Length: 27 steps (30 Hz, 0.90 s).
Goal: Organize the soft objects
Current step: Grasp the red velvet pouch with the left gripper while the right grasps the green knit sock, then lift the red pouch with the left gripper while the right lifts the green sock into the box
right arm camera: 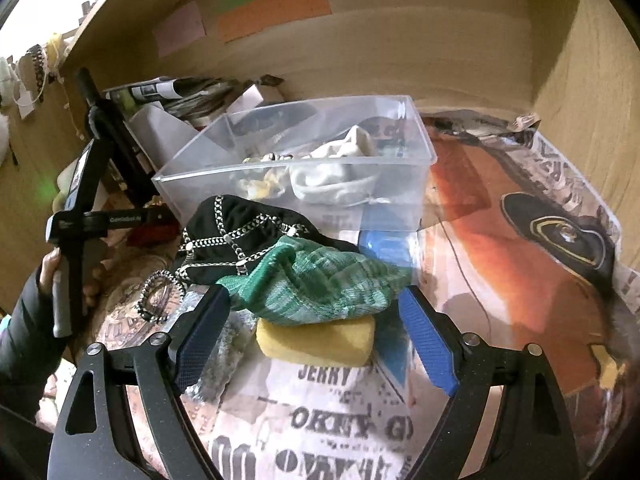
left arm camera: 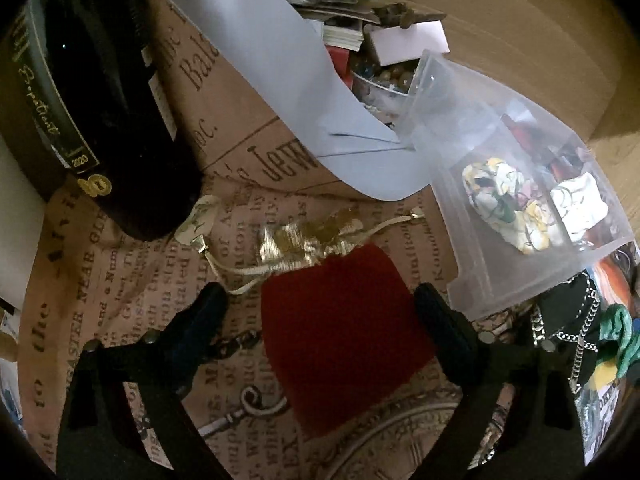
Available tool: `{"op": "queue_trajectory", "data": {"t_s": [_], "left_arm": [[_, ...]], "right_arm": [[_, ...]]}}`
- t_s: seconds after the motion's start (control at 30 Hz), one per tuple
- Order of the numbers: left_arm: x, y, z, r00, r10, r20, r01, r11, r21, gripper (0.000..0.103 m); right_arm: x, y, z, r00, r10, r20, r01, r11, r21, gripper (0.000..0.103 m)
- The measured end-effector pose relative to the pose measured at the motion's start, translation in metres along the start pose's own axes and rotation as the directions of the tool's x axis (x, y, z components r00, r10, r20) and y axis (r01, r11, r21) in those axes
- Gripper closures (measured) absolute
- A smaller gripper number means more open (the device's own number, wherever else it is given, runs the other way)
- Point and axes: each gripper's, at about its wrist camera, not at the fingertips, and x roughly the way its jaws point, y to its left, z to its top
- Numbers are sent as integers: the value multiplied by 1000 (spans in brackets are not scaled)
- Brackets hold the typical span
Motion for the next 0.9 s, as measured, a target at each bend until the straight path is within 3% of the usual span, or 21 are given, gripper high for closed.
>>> {"op": "queue_trajectory", "data": {"t_s": [0.13,0.27,0.33,0.43,0.53,0.9], "left_arm": [[1,-6,0,1000,-2,18,1,1000,20,40],[-6,-10,-6,999,9,36,-10,999,34,59],[-12,-13,-9,999,23,46,-25,999,41,74],[-21,-8,-13,997,39,60,-42,998,52,86],[-31,-3,-18,996,38,79,-42,998,52,91],[-88,-5,-19,973,30,230,-45,997,59,94]], "right_arm": [[6,-4,3,1000,14,-3,-14,1000,13,34],[8,-6,5,1000,18,-1,-18,1000,17,49],[8,-6,6,1000,12,8,-12,1000,12,54],[5,-7,8,1000,6,24,-6,1000,10,60],[4,-10,10,999,2,40,-3,1000,14,69],[-2,-16,19,997,-30,76,30,1000,4,69]]}}
